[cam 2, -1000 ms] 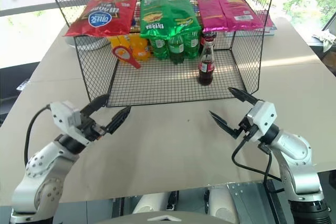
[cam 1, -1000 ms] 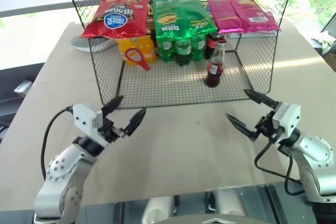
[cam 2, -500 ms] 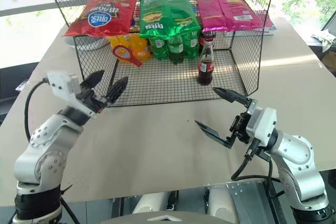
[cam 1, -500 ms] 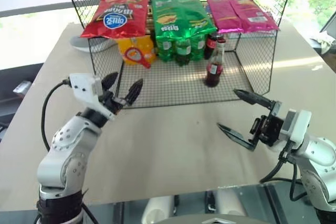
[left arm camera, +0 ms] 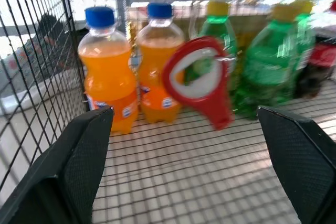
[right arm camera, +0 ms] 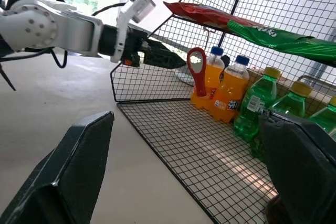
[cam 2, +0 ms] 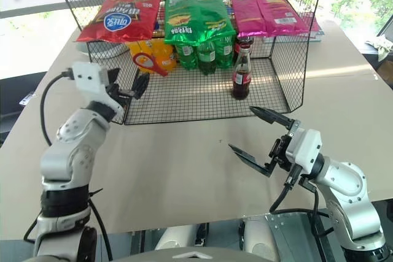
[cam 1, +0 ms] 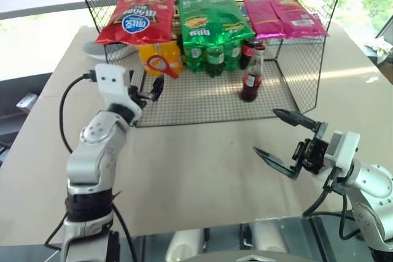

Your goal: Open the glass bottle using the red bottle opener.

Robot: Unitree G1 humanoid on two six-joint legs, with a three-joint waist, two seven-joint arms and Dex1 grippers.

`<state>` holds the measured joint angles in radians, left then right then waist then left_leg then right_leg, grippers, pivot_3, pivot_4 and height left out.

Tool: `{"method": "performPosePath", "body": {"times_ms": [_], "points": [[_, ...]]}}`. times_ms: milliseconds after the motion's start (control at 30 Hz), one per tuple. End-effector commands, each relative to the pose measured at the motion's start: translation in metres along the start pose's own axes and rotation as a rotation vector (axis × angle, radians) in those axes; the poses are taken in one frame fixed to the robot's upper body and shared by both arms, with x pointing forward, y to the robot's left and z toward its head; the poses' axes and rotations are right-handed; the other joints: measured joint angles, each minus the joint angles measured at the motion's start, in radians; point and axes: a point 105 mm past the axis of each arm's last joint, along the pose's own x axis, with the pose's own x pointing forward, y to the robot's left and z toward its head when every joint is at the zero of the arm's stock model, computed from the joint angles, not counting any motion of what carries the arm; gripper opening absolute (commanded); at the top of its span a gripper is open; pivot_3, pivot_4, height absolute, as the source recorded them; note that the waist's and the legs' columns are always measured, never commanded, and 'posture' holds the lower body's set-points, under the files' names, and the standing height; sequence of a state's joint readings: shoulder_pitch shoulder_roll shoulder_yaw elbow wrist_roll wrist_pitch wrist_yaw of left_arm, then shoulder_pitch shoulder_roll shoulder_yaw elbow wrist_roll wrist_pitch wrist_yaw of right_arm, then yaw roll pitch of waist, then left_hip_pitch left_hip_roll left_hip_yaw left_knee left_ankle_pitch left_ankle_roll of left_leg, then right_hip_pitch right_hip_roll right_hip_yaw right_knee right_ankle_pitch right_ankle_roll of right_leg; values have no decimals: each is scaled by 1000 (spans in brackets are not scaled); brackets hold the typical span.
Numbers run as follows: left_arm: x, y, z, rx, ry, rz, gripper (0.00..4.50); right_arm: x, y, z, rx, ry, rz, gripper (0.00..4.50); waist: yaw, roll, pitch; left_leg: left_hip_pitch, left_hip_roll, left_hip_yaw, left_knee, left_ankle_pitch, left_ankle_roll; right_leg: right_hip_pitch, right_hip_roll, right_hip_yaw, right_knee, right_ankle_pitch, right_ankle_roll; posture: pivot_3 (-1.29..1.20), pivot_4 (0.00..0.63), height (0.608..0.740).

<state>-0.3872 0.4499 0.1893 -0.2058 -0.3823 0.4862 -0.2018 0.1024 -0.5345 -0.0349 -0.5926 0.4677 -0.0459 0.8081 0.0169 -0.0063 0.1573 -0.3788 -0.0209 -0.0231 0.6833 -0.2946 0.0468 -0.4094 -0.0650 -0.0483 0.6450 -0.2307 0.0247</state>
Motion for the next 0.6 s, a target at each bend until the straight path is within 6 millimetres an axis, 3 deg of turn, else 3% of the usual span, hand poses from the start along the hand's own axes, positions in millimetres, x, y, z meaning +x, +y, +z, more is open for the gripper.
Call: {"method": "performPosePath", "body": {"times_ms": [33,233,600], "points": [[10,-9,11,24,-62,-43,2671,2,1,11,-40,-23,6,4500,-1,0,0,0,0,0,0,0,0,0,0,0,0,0,0,0,150,740],[13,-9,8,28,-69,-63,24,1,0,11,-46,-12,-8,4500,-3,0,0,0,0,0,0,0,0,-1,-4,1,0,0,1,0,150,740],[1,-4,11,31,-107,-103,24,1,0,8,-37,8,-10,4500,-2,-1,0,-1,0,0,0,0,0,-1,-5,0,0,1,1,0,150,740]]}}
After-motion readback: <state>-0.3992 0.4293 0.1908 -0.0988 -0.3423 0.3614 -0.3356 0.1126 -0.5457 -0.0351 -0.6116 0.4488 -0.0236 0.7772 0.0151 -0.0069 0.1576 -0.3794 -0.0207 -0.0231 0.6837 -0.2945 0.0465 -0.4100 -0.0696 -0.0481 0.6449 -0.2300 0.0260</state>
